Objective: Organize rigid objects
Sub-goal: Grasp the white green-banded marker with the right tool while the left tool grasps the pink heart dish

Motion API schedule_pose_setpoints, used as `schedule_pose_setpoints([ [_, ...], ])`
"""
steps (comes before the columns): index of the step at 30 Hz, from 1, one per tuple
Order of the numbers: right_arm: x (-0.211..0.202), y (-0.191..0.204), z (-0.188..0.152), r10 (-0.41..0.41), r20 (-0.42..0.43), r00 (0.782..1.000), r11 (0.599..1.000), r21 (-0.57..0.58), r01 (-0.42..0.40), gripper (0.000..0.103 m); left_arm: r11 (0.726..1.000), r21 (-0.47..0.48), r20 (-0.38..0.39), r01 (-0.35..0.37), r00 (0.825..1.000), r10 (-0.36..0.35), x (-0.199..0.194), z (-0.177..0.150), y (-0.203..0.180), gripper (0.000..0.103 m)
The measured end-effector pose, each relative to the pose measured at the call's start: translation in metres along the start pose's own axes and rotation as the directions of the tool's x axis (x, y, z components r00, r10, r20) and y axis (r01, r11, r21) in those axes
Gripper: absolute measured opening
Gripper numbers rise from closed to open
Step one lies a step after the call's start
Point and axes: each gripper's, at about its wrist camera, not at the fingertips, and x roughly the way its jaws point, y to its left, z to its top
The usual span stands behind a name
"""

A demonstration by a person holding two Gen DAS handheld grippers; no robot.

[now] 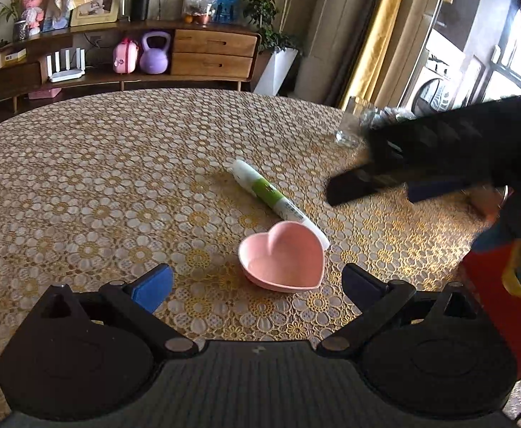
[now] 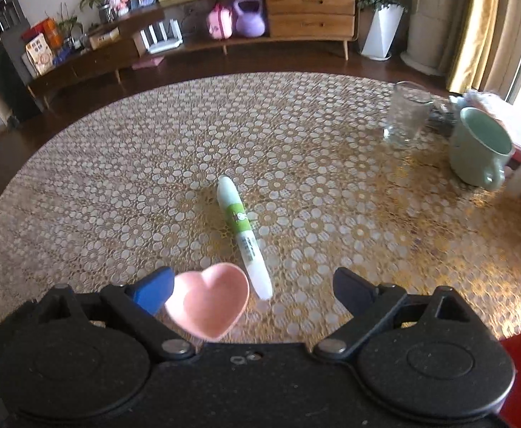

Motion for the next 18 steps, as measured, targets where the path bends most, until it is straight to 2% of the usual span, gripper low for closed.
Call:
schedule_pose_setpoints([
  [7,0.040,0.006,0.019,0.012,-0.075,0.997,1.000,0.007,-0.012,0.088,1.000,-0.015,-0.034,0.010,0.999,-0.010,0.026,-0.008,-0.010,0.102],
  [15,0.076,0.013,0.025,0.043,-0.130,0.991,0.999,0.014,-0.042,0.079,0.999,0.047,-0.011,-0.017,1.000,0.017,0.043,-0.012,-0.026,0.101],
  [18,0.083,0.015,0.023,0.057,-0.144,0.988,0.998,0.014,-0.055,0.073,0.998,0.060,-0.001,-0.025,1.000,0.025,0.046,-0.013,-0.029,0.101],
])
